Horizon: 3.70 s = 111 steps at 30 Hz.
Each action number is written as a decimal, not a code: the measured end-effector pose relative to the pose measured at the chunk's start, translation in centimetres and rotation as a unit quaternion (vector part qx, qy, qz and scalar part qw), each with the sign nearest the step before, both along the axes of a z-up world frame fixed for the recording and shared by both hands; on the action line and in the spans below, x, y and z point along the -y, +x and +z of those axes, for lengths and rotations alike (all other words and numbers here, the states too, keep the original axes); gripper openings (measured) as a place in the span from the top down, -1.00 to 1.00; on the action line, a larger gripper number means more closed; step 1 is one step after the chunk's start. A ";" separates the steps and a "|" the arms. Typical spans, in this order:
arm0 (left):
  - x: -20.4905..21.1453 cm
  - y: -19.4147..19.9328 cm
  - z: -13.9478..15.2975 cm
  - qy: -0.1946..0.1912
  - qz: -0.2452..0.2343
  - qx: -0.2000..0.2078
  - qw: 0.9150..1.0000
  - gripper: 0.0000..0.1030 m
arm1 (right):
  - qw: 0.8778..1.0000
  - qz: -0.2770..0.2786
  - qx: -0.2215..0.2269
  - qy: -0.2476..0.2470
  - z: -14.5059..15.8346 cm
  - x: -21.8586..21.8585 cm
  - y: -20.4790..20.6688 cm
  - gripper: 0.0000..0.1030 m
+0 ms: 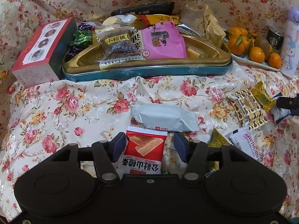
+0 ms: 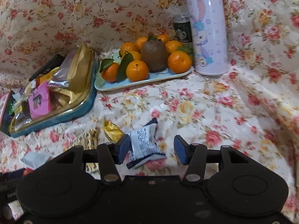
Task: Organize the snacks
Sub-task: 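Close right tool on the white-silver packet while left tool closes on red wafer packet, then lift the red wafer packet with left tool while right tool holds white packet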
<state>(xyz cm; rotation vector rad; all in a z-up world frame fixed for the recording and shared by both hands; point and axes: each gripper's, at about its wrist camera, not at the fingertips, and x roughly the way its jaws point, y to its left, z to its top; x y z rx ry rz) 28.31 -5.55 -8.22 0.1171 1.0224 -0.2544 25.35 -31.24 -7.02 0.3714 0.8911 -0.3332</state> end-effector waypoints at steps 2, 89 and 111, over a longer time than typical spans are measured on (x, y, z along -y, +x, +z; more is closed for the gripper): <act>0.0 0.1 0.0 0.000 -0.002 -0.002 1.000 -0.21 | 1.000 0.005 -0.004 0.012 -0.4 0.1 0.6 -0.08; -1.5 -1.7 2.5 -0.011 -0.052 -0.015 0.998 -0.07 | 0.993 0.086 0.044 -0.075 -2.3 -4.1 -4.5 0.33; -1.1 -2.1 0.6 -0.001 -0.037 -0.023 0.999 -0.09 | 0.992 0.091 0.042 -0.080 -2.5 -4.4 -4.2 0.31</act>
